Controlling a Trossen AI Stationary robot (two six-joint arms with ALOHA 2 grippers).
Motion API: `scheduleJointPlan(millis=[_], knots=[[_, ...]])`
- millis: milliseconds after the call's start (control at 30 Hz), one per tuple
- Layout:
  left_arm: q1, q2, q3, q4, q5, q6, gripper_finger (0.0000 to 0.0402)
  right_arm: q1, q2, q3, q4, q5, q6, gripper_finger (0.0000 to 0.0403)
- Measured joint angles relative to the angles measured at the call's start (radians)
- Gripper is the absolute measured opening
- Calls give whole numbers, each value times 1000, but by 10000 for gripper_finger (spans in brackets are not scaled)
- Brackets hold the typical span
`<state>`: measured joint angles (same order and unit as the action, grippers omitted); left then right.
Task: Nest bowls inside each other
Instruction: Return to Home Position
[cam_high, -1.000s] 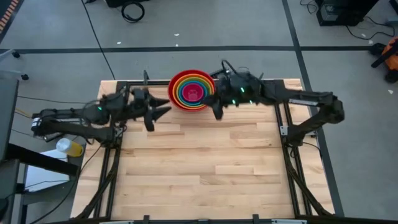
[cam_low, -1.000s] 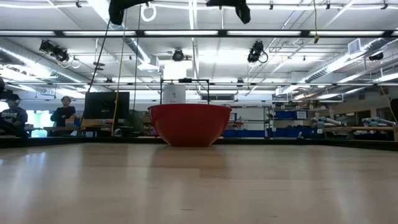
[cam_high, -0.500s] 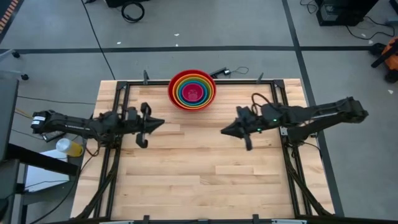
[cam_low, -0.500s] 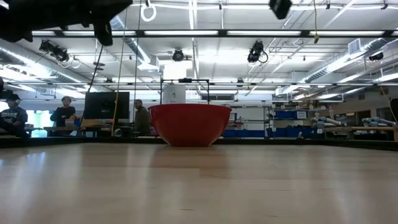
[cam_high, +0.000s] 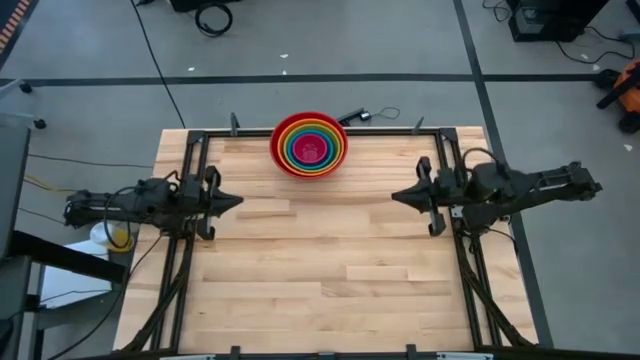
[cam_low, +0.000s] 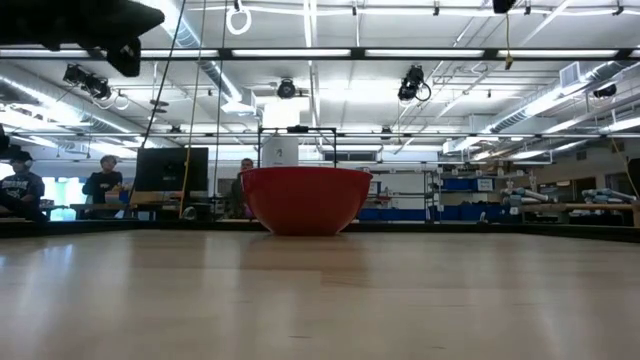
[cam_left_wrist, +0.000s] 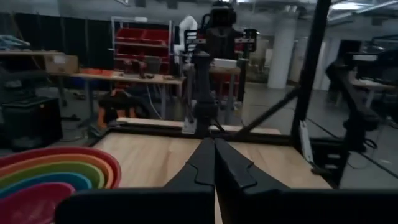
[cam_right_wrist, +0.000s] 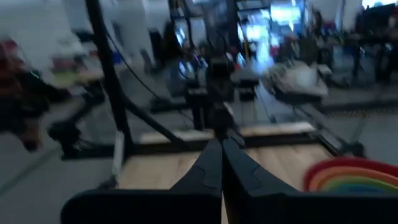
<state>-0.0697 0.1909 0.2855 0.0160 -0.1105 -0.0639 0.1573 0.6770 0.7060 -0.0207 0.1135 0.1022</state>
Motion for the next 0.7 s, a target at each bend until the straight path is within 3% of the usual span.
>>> scheduleJointPlan(millis=[233, 367, 500, 700], knots=[[-30, -15, -2, -102, -30, 24, 1, 3, -58, -348, 478, -34, 70, 3], [-28, -18, -68, -11, -60, 30, 1, -7, -58, -445, 549, -36, 167, 3], [-28, -17, -165, 143, -61, -9, 0, -7, -60, -479, 584, -36, 119, 3], [-28, -17, -213, 155, -61, 5, 0, -25, -108, -497, 581, -76, 53, 3]])
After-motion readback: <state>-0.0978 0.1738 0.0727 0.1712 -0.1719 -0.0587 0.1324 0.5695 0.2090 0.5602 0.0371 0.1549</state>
